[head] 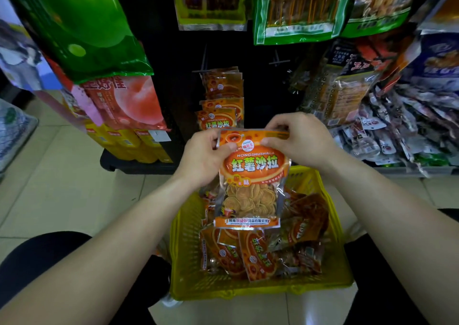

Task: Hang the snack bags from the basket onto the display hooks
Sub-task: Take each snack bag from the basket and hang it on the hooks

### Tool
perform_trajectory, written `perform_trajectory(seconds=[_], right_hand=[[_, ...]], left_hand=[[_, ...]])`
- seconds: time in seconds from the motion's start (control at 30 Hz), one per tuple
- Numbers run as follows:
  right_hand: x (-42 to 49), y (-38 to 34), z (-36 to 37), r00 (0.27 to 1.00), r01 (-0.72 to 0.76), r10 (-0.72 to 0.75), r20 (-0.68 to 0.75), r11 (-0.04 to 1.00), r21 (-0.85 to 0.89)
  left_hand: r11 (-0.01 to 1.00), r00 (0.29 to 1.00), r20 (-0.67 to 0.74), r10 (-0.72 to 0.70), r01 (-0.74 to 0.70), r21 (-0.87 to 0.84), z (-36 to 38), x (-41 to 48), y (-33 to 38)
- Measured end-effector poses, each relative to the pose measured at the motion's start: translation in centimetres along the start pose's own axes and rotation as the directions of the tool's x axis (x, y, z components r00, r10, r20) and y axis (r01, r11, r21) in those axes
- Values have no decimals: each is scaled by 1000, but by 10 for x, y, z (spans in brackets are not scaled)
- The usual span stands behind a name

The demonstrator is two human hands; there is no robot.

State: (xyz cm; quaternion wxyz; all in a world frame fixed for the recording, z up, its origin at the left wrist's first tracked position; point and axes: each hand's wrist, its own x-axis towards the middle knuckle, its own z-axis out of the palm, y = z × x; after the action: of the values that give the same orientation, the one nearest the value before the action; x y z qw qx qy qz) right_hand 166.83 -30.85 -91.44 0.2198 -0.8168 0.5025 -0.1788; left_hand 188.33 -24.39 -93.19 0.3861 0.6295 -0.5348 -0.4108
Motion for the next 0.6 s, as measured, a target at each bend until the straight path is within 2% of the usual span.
perform_trajectory(seconds=[0.07, 0.17, 0.27, 0.6], right_hand=[[1, 6, -4, 999, 12, -11, 34, 1000, -23], [1, 10, -7, 995, -23, 13, 95, 994, 105], [1, 8, -4, 996, -37, 22, 90, 985, 169], [2, 8, -2, 990, -18, -16, 139, 971, 239]], left_hand=[[1000, 1000, -7, -19, 19, -20, -4, 1, 0], [997, 1000, -6, -28, 27, -74, -7, 0, 0], [994, 999, -31, -31, 27, -110, -6, -3, -1], [998, 996, -81, -28, 23, -62, -3, -4, -3]])
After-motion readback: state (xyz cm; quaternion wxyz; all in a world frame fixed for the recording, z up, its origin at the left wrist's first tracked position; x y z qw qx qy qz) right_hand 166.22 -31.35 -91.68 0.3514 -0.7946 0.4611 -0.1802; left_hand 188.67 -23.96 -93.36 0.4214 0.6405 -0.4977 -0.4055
